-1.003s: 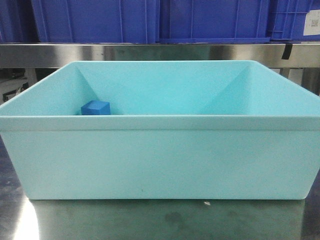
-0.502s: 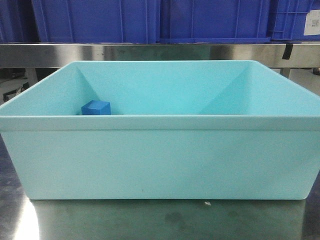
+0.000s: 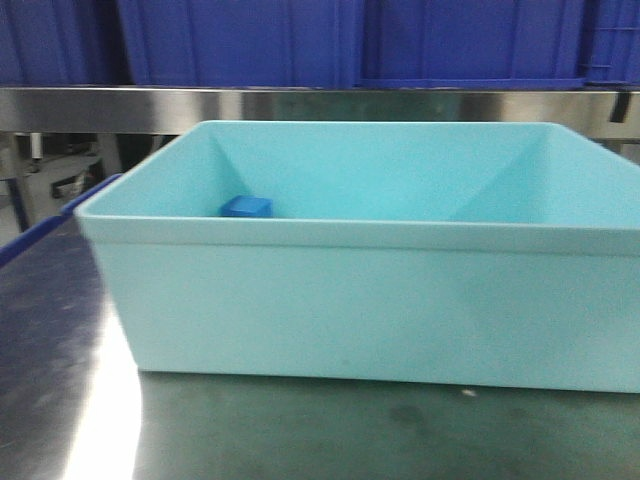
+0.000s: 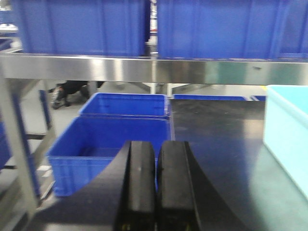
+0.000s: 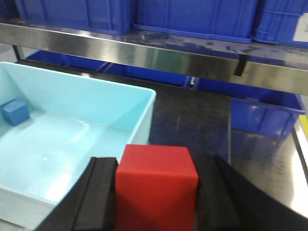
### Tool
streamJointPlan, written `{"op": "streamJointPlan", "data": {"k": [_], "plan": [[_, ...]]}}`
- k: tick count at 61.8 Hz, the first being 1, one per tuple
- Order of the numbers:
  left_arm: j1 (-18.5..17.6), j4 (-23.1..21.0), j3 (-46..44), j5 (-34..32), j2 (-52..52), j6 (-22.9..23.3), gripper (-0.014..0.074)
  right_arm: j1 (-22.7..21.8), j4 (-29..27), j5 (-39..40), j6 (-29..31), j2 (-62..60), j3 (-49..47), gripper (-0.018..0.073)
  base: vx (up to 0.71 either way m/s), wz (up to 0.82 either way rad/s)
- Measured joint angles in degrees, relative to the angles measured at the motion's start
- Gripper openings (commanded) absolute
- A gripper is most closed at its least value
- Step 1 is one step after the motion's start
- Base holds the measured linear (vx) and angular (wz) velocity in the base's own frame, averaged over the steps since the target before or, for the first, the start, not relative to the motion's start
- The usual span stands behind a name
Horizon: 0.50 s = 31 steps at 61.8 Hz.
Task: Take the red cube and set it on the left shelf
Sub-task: 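Drive the base away from the table, holding the red cube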
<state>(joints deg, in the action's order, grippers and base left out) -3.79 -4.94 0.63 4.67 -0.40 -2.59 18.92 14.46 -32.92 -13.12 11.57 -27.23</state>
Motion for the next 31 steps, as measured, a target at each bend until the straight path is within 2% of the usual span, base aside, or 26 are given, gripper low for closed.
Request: {"op": "streamJointPlan", "data": {"k": [13,31], "plan": [[0.0,0.0,0.0,0.0,0.0,0.0,0.0101,0.0,0.09,0.03,0.0,0.0,0.0,0.0161,-0.07,0.43],[0.0,0.0,0.0,0.0,0.0,0.0,0.0101,0.0,0.09,0.03,0.0,0.0,0.0,0.0161,-0.09,0.62]]}}
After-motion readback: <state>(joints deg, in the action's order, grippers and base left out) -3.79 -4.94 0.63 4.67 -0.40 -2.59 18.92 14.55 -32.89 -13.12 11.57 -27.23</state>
